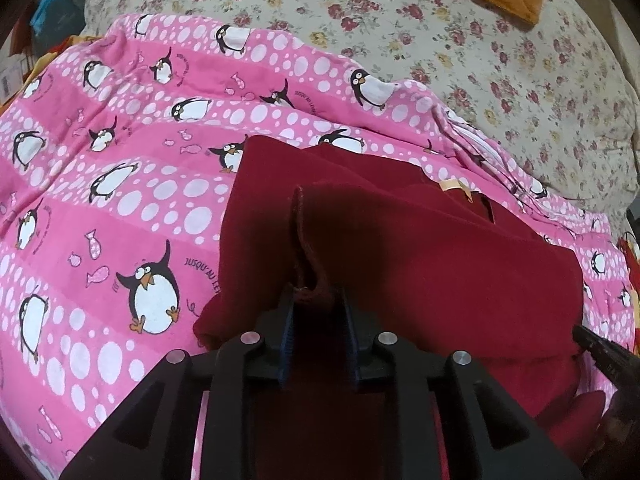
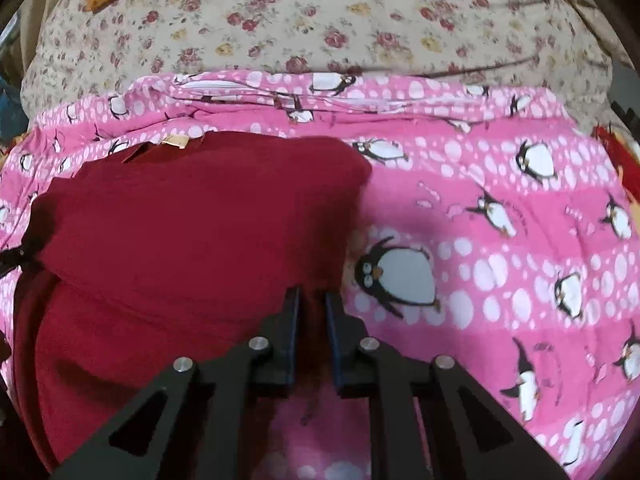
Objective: Fold small clothes
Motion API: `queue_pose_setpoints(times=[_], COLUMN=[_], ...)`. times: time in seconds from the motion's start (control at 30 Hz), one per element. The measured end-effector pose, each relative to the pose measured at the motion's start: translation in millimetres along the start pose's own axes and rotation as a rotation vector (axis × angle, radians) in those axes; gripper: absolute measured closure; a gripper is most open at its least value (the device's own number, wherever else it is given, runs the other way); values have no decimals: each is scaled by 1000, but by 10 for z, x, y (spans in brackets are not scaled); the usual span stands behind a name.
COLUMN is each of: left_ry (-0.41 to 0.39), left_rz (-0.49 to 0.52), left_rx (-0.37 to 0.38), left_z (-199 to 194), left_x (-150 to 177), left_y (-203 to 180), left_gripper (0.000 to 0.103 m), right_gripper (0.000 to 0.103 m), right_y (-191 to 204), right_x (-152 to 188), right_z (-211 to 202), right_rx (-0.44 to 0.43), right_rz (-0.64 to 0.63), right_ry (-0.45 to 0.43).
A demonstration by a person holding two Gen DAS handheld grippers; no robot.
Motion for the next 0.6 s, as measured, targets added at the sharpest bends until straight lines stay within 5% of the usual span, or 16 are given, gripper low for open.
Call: queue_pose_setpoints(times=[0.07, 0.23, 0.47, 0.6], left_ry=[-5, 0, -9, 22], left_rz=[-3, 0, 9, 27], left_rx=[8, 41, 107, 119], left_z=[-84, -387, -872, -1033], left_x=[30, 156, 612, 974], left_y=[-1, -30, -52, -78], left_gripper=[100, 90, 87, 87], right_gripper=[89, 58, 44, 41], right_y=[-33, -204, -281, -262], right_x=[-1, 130, 605, 894], right_z=[-72, -324, -719, -878], right_rx=[-25, -144, -316, -345], right_rz=[32, 125, 94, 35], right_ry=[-9, 37, 89, 108])
Point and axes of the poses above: each gripper's, at about its wrist camera, not at the fingertips, and z roughly the way its jaws point, y to its left, x to its underside, the point moved 7 cm from there along z, roughly the way its jaws point, and after that the axes turned 11 degrees about x, right-handed, at the moved point
